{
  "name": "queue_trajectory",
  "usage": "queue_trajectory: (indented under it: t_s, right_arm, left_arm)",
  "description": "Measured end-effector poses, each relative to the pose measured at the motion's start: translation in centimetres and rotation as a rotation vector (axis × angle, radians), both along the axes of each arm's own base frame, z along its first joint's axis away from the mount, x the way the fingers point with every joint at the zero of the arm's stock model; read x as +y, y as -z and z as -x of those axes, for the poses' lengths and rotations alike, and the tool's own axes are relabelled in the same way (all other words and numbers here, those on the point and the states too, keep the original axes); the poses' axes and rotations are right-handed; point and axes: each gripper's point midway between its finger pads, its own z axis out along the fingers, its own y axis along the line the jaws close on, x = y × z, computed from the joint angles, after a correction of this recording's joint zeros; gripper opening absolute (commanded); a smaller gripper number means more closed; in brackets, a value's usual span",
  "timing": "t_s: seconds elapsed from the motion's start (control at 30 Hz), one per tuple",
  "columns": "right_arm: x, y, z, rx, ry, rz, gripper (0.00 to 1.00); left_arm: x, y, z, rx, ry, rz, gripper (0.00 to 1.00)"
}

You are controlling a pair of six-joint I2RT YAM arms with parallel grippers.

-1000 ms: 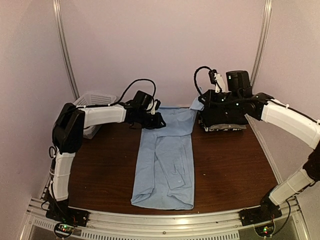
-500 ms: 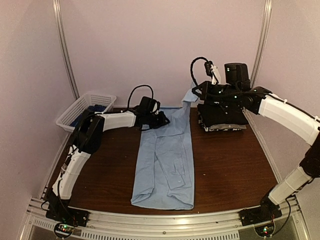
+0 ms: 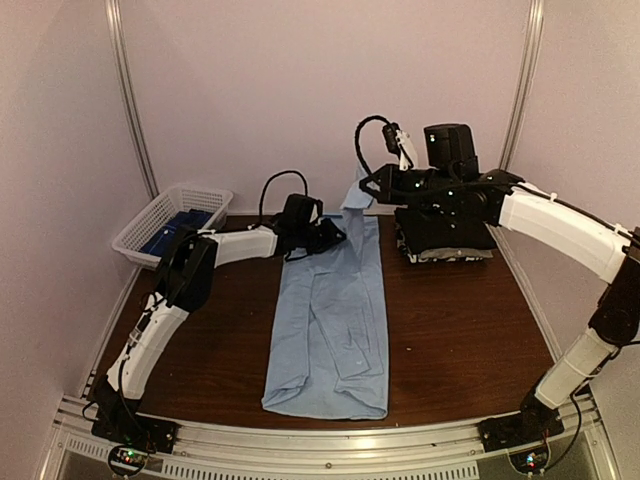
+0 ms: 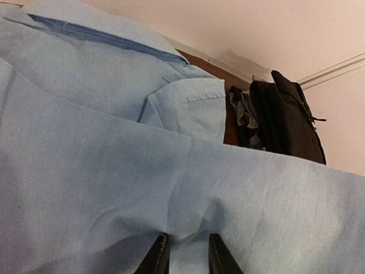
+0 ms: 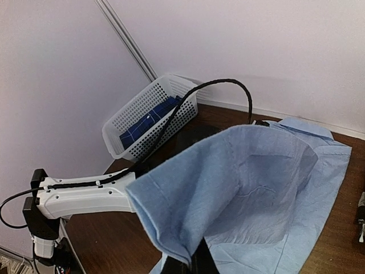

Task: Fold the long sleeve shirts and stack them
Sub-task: Fold the 1/3-folded shirt at the center of the board.

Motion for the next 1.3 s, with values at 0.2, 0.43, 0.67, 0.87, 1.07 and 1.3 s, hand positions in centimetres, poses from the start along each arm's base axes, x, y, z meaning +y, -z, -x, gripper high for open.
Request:
queue_trajectory:
  t_s: [0.2, 0.43, 0.67, 0.87, 1.07, 1.3]
  right_arm:
    - [0.1, 1.6, 0.7, 0.037, -0.012, 0.019, 0.01]
    - [1.1, 2.9, 2.1, 0.074, -0.052, 0.039, 0.01]
    - [3.5, 3.2, 4.8, 0.087, -0.145, 0.056, 0.01]
    - [5.2, 4.0, 6.5, 0.095, -0.196, 0.080, 0.01]
    - [5.2, 5.5, 6.2, 0.124, -0.190, 0.111, 0.01]
    - [4.9, 5.8, 6.0, 0.123, -0.176, 0.130, 0.01]
  left_arm:
    - [0.8, 1.7, 0.8, 0.027, -0.011, -0.025, 0.25]
    - [1.2, 1.5, 0.5, 0.017, -0.045, -0.011, 0.25]
    - [0.4, -1.4, -0.6, -0.012, -0.063, 0.050, 0.25]
    - [-0.4, -3.7, -1.5, -0.047, -0.069, 0.121, 0.25]
    - [-0.7, -1.3, -1.7, -0.008, -0.077, 0.139, 0.25]
    - [-0.4, 0.5, -1.6, 0.037, -0.100, 0.122, 0.22]
